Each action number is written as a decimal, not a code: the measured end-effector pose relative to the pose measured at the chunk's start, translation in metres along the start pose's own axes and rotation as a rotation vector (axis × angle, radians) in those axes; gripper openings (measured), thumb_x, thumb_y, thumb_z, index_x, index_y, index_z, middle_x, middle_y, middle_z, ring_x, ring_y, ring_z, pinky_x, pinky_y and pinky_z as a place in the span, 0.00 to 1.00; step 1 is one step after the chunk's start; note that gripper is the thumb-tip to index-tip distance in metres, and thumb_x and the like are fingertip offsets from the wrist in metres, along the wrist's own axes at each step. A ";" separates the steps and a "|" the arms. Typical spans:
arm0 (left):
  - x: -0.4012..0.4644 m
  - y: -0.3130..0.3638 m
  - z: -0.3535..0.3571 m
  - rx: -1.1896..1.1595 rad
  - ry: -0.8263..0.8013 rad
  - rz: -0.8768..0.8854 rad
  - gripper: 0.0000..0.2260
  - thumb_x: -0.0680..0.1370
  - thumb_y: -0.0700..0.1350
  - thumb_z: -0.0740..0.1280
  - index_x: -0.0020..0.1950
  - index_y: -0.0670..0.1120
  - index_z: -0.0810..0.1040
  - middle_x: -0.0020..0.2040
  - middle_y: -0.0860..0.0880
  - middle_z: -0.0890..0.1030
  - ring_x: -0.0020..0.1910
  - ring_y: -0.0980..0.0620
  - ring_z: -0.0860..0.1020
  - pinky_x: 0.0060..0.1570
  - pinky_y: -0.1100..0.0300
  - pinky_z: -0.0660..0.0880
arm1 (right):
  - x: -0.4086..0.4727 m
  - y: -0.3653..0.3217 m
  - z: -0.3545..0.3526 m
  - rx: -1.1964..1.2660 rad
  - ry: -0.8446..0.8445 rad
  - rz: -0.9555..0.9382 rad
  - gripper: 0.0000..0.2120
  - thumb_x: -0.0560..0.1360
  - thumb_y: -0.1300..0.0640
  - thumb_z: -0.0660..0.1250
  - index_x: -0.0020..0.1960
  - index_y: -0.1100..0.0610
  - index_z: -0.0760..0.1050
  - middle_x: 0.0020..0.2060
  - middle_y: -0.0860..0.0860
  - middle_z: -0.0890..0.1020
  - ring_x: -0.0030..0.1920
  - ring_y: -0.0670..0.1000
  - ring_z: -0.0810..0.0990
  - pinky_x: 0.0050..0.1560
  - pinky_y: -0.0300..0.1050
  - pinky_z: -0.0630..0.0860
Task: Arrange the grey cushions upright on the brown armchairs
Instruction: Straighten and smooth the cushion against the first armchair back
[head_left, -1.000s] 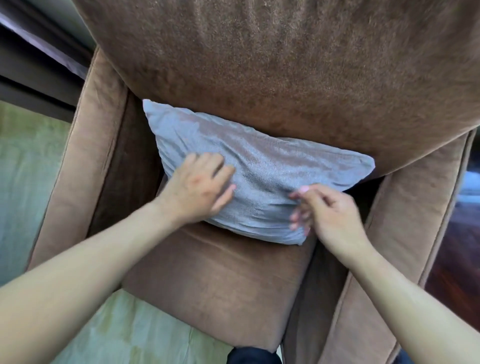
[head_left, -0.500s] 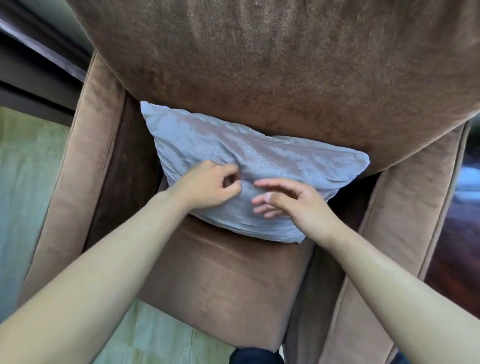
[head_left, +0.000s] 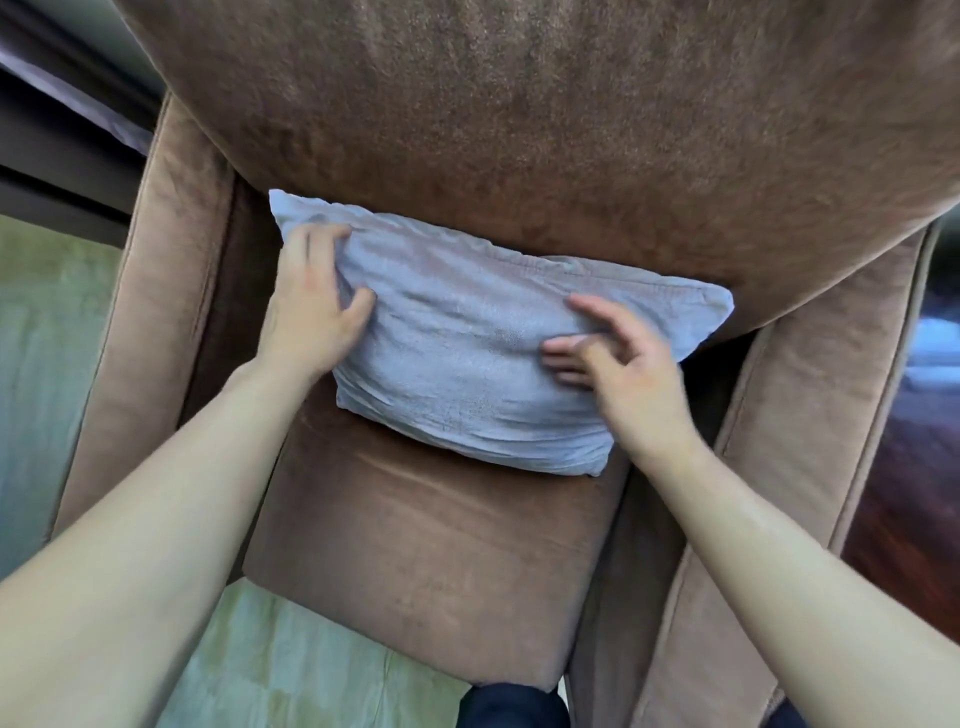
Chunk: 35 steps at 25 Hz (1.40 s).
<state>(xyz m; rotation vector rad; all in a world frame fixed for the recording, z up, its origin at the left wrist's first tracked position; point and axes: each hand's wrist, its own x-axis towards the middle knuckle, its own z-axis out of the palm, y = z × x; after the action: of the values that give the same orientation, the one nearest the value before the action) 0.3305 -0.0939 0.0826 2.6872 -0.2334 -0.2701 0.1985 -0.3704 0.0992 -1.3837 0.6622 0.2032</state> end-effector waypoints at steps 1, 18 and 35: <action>0.004 -0.007 -0.001 -0.011 -0.010 -0.052 0.25 0.76 0.41 0.66 0.73 0.42 0.70 0.69 0.37 0.70 0.68 0.40 0.72 0.68 0.51 0.69 | 0.006 -0.002 -0.013 0.061 0.089 0.013 0.19 0.80 0.70 0.58 0.58 0.51 0.78 0.42 0.57 0.88 0.43 0.57 0.88 0.47 0.49 0.84; -0.062 0.097 0.022 0.072 -0.087 -0.273 0.33 0.83 0.47 0.63 0.84 0.43 0.53 0.84 0.37 0.53 0.82 0.37 0.56 0.80 0.44 0.59 | -0.028 0.025 -0.108 -0.515 0.305 -0.106 0.29 0.78 0.57 0.66 0.78 0.52 0.65 0.75 0.50 0.70 0.74 0.47 0.68 0.71 0.35 0.67; -0.300 0.163 0.037 0.285 -0.365 0.096 0.35 0.83 0.56 0.62 0.85 0.46 0.52 0.85 0.38 0.51 0.84 0.38 0.51 0.80 0.39 0.56 | -0.236 0.087 -0.106 -1.340 0.099 -0.039 0.39 0.79 0.31 0.52 0.83 0.46 0.46 0.83 0.55 0.47 0.82 0.61 0.45 0.79 0.65 0.45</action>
<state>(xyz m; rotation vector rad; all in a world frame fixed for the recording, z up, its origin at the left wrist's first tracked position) 0.0126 -0.1929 0.1657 2.8748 -0.5449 -0.7496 -0.0681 -0.3967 0.1499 -2.6931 0.5673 0.6170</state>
